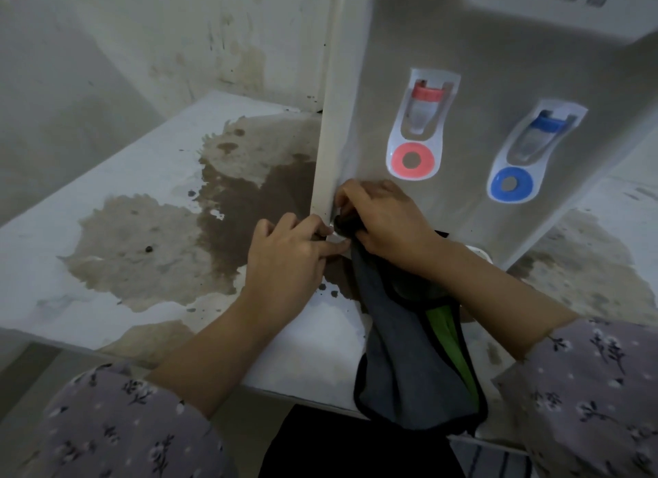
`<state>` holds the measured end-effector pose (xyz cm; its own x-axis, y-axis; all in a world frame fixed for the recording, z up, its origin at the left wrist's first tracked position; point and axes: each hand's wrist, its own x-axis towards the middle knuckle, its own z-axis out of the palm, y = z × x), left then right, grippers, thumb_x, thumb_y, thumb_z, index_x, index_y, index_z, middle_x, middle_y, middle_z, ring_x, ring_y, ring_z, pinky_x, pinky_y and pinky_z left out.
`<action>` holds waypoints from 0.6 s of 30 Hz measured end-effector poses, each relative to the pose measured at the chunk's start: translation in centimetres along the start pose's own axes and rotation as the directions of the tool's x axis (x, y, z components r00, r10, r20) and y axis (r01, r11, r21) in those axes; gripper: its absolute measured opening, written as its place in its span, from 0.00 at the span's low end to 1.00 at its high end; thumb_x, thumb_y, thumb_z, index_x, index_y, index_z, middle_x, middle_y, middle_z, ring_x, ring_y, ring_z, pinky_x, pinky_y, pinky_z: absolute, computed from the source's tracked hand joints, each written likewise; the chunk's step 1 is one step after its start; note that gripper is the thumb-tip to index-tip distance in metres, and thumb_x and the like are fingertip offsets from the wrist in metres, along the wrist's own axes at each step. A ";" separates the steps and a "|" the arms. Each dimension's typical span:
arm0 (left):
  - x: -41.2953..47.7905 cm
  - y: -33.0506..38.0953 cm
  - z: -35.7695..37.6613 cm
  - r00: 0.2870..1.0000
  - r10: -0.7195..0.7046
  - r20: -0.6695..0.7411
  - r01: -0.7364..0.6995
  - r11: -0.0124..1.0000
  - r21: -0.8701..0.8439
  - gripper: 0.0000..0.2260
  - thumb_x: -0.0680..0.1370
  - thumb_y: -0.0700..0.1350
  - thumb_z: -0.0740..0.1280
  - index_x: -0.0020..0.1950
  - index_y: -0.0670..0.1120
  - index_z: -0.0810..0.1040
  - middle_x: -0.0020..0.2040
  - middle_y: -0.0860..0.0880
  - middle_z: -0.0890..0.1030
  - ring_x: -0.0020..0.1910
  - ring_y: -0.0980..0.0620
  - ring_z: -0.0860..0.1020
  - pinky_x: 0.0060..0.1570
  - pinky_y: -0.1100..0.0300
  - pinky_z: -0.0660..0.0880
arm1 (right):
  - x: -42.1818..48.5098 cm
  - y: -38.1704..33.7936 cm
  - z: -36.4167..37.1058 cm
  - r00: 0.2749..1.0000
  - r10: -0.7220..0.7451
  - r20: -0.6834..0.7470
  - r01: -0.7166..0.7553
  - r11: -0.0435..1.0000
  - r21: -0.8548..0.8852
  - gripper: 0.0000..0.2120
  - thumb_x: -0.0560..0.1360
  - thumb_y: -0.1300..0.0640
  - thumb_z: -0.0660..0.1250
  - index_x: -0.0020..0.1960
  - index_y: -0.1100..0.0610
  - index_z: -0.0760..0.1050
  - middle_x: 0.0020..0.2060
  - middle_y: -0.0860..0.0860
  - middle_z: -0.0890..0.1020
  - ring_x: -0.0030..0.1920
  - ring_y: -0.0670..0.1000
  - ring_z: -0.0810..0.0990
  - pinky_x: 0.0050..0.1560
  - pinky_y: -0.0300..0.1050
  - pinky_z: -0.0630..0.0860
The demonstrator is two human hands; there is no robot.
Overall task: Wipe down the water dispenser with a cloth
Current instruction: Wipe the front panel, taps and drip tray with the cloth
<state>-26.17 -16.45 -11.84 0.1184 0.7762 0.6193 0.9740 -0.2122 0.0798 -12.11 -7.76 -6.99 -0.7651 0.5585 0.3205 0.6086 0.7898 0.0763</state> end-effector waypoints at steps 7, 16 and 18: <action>-0.1 0.6 0.0 0.999 0.033 0.033 -0.034 0.999 0.030 0.14 0.66 0.39 0.73 0.48 0.55 0.84 0.45 0.49 0.80 0.37 0.48 0.76 0.38 0.56 0.62 | -0.3 0.1 -0.5 0.996 -0.068 0.056 0.071 0.996 -0.055 0.17 0.71 0.59 0.61 0.59 0.58 0.64 0.47 0.53 0.81 0.46 0.55 0.78 0.47 0.44 0.59; -0.1 0.5 0.1 0.997 0.071 0.033 -0.072 0.996 0.045 0.16 0.67 0.36 0.70 0.50 0.54 0.83 0.44 0.48 0.80 0.34 0.47 0.77 0.37 0.56 0.61 | -0.2 -0.1 0.1 0.986 0.099 0.137 -0.125 0.971 0.203 0.12 0.70 0.64 0.60 0.51 0.55 0.64 0.46 0.51 0.79 0.48 0.52 0.75 0.54 0.46 0.61; -0.1 0.2 0.1 0.996 0.078 0.039 -0.079 0.996 0.037 0.15 0.70 0.39 0.66 0.51 0.54 0.83 0.45 0.49 0.80 0.32 0.48 0.77 0.36 0.56 0.62 | -0.3 0.0 0.2 0.987 0.114 0.115 -0.141 0.957 0.255 0.12 0.70 0.65 0.61 0.51 0.56 0.65 0.46 0.51 0.79 0.47 0.51 0.75 0.55 0.46 0.61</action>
<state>-25.96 -16.52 -12.01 0.2011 0.7801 0.5925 0.9681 -0.2507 0.0016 -11.94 -7.82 -7.30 -0.7095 0.6707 0.2162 0.6361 0.7416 -0.2131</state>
